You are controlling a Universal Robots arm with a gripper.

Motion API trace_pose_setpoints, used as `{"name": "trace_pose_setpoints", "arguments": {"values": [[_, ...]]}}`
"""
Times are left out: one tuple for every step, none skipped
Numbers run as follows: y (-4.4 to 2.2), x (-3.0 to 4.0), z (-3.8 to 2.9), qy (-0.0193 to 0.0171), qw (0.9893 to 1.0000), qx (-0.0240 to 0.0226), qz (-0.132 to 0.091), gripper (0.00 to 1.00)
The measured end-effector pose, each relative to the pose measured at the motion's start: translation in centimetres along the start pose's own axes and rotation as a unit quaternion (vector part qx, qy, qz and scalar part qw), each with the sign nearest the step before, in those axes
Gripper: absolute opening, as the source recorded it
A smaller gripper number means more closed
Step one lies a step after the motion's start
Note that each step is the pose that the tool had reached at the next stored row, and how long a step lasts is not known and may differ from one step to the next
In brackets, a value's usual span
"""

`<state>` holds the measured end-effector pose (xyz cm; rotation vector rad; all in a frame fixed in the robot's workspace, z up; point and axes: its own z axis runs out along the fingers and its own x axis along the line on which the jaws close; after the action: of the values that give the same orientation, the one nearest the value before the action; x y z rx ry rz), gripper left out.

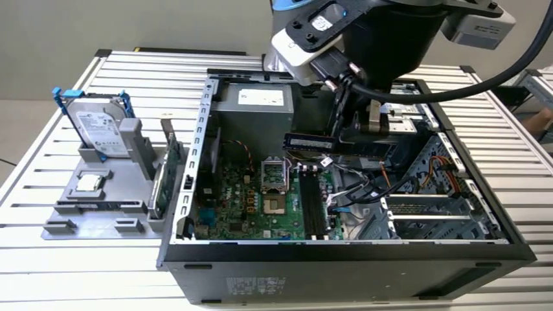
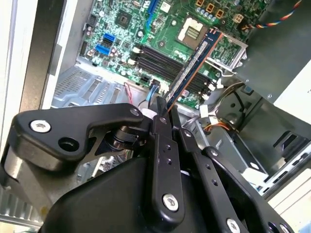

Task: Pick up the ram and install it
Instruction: 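Insert the ram into the slot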

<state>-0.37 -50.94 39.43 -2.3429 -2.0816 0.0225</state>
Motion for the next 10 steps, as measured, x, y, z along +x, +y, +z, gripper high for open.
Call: {"name": "trace_pose_setpoints", "arguments": {"values": [[0.00,0.00,0.00,0.0001,1.0000,0.0001,0.006,0.00],[0.00,0.00,0.00,0.0002,0.9999,0.0001,0.012,0.00],[0.00,0.00,0.00,0.0003,0.9999,0.0001,0.017,0.00],[0.00,0.00,0.00,0.0004,0.9997,0.0002,0.023,0.00],[0.00,0.00,0.00,0.0005,0.9996,0.0002,0.029,0.00],[0.00,0.00,0.00,0.0006,0.9994,0.0002,0.036,0.00],[0.00,0.00,0.00,0.0006,0.9991,0.0002,0.042,0.00],[0.00,0.00,0.00,0.0008,0.9988,0.0003,0.049,0.00],[0.00,0.00,0.01,0.0009,0.9985,0.0003,0.055,0.00],[0.00,0.00,0.00,0.0010,0.9981,0.0004,0.061,0.00]]}}
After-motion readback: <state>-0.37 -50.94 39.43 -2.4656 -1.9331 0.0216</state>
